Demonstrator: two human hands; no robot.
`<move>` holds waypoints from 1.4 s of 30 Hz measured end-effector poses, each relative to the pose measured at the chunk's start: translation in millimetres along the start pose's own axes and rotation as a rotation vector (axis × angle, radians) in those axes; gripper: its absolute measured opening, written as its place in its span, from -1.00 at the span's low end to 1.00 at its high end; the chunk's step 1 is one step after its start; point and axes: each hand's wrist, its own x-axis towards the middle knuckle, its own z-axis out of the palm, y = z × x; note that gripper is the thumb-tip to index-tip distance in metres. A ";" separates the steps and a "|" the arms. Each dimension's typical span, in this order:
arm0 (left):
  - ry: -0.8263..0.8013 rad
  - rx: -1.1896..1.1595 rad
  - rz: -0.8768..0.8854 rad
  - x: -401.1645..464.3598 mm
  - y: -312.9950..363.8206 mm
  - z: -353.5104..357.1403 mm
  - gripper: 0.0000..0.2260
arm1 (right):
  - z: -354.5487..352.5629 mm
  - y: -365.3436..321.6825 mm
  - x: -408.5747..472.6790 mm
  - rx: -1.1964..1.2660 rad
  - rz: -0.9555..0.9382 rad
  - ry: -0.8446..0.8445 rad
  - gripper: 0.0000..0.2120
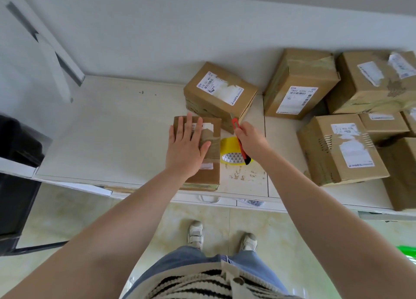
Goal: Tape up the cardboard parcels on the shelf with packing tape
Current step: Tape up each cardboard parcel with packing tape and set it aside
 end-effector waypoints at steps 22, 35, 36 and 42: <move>-0.007 0.011 0.010 0.0 0.4 1.2 -0.39 | -6.2 -9.3 -8.6 0.291 -0.070 0.213 -0.81; -0.001 0.011 0.017 -0.3 -1.0 0.5 -0.38 | -18.5 16.2 -24.7 0.101 -0.089 -0.204 -0.84; 0.000 0.014 0.016 -0.2 -1.0 0.3 -0.38 | -18.1 14.7 -23.1 0.077 -0.094 -0.213 -0.85; -0.002 0.012 0.012 0.0 -0.7 -0.3 -0.37 | -8.3 13.9 -15.6 -0.028 -0.117 -0.164 -0.83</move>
